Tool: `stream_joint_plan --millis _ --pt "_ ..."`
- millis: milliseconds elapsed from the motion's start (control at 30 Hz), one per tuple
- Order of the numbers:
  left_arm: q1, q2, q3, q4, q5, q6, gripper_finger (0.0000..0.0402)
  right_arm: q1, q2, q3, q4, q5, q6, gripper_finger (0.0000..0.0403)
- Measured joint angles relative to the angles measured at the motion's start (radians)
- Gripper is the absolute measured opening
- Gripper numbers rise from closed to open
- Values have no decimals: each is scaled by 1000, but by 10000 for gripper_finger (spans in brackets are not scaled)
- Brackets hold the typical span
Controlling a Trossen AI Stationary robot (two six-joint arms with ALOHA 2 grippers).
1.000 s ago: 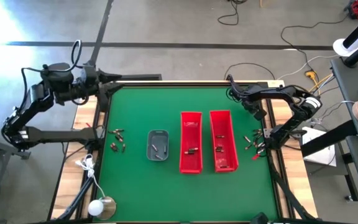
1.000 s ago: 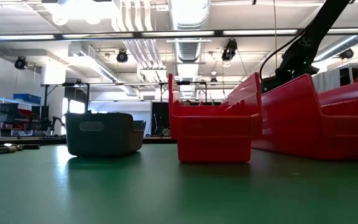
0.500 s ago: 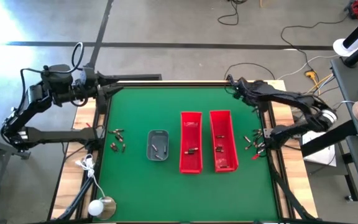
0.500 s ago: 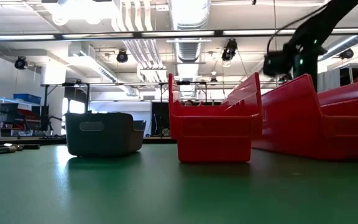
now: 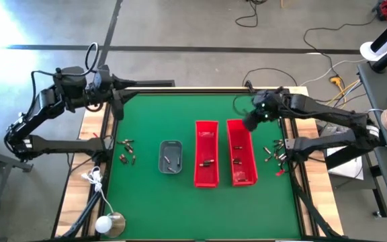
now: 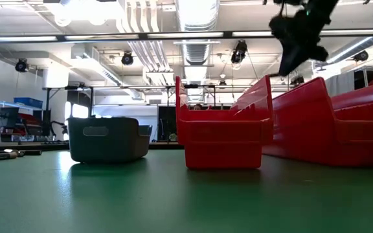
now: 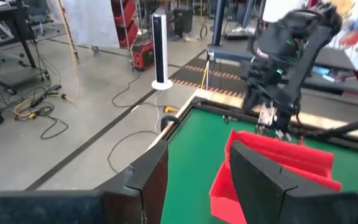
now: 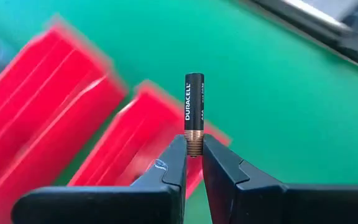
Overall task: Sort batteries
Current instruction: Put the small black battery into the right red bin
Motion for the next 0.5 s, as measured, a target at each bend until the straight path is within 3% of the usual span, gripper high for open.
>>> stream_joint_plan --millis 133,233,500 --pt "0 -3 0 51 0 -19 151 151 104 115 -133 0 -62 28" --pt "0 -2 0 92 1 -25 151 241 192 180 -126 -1 -121 28" --pt "-33 5 0 158 58 -104 151 342 439 198 -157 -1 -334 28"
